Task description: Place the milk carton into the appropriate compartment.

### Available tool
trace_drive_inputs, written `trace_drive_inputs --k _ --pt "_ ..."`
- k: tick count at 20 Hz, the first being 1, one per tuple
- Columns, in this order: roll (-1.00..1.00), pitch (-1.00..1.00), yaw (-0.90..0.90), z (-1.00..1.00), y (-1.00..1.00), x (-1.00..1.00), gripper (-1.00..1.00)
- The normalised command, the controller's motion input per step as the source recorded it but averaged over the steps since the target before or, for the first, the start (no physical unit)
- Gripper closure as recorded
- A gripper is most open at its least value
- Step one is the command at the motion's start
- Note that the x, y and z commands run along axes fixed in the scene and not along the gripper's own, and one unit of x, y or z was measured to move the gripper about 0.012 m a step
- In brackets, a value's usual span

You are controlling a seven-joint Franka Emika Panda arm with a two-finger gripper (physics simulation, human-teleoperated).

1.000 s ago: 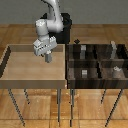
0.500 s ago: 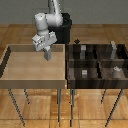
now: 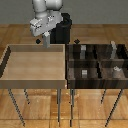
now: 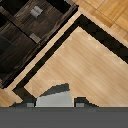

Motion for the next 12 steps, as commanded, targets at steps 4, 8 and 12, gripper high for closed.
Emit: trace_drive_inputs --k 4,8,12 --pt "0.00 0.00 0.00 0.75 0.00 0.00 1.00" --pt "0.00 0.00 0.00 0.00 1.00 0.00 1.00" --pt "0.00 0.00 0.00 0.00 1.00 0.00 1.00"
